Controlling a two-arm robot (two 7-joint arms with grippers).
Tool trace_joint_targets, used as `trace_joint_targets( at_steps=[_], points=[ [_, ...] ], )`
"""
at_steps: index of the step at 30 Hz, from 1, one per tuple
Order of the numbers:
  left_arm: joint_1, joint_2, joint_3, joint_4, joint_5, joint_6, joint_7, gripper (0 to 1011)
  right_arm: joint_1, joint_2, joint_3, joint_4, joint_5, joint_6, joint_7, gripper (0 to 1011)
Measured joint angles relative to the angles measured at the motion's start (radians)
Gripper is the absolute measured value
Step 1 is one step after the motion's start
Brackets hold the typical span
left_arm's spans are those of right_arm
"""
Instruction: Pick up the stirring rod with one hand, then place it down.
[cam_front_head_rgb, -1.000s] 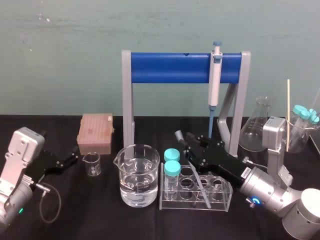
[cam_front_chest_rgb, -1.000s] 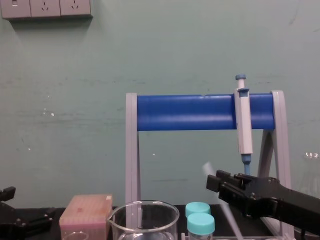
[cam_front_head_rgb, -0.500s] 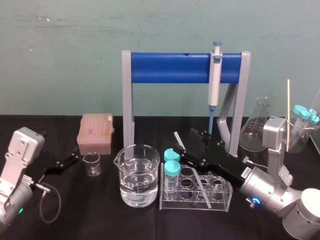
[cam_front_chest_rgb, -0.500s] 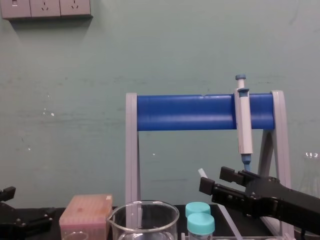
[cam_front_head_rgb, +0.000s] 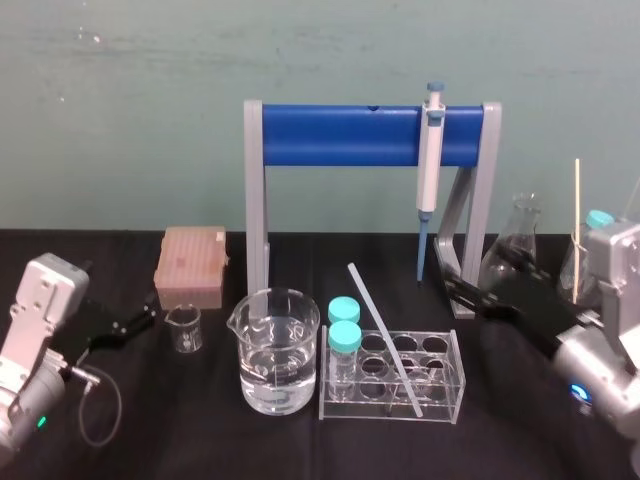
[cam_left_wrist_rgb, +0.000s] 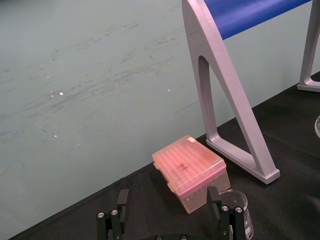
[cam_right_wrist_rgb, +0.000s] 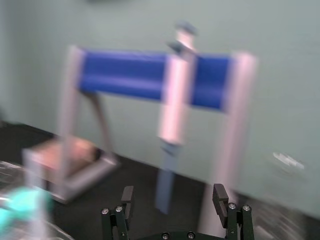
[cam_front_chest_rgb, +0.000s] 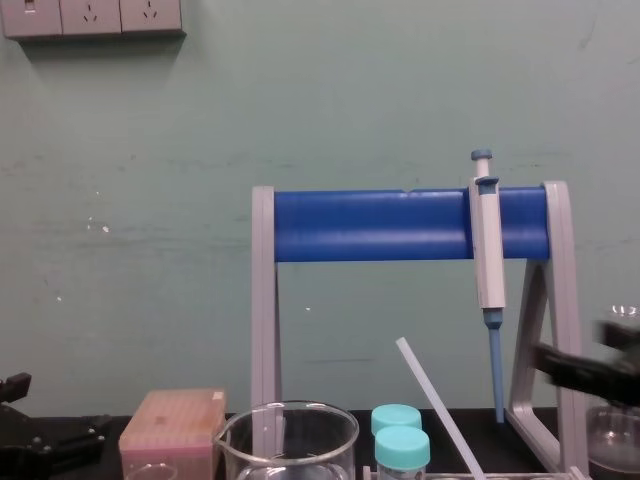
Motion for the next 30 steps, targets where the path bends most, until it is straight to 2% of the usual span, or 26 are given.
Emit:
trace_joint_targets(
  at_steps=[5,9,12,30],
  points=[
    [0.000,0.000,0.000,0.000,0.000,0.000,0.000,1000,-0.046,0.006,0.042,-0.015,-0.066,0.106,-0.155,1003],
    [0.000,0.000,0.000,0.000,0.000,0.000,0.000,1000,-0.055,0.002,0.052,-0.006,-0.088,0.146,-0.190,1003],
    [0.000,0.000,0.000,0.000,0.000,0.000,0.000,1000,-0.057,0.000,0.056,0.000,-0.097,0.159,-0.199,1003],
    [0.000,0.000,0.000,0.000,0.000,0.000,0.000,1000,-0.056,0.002,0.054,-0.005,-0.093,0.151,-0.197,1003]
  ],
)
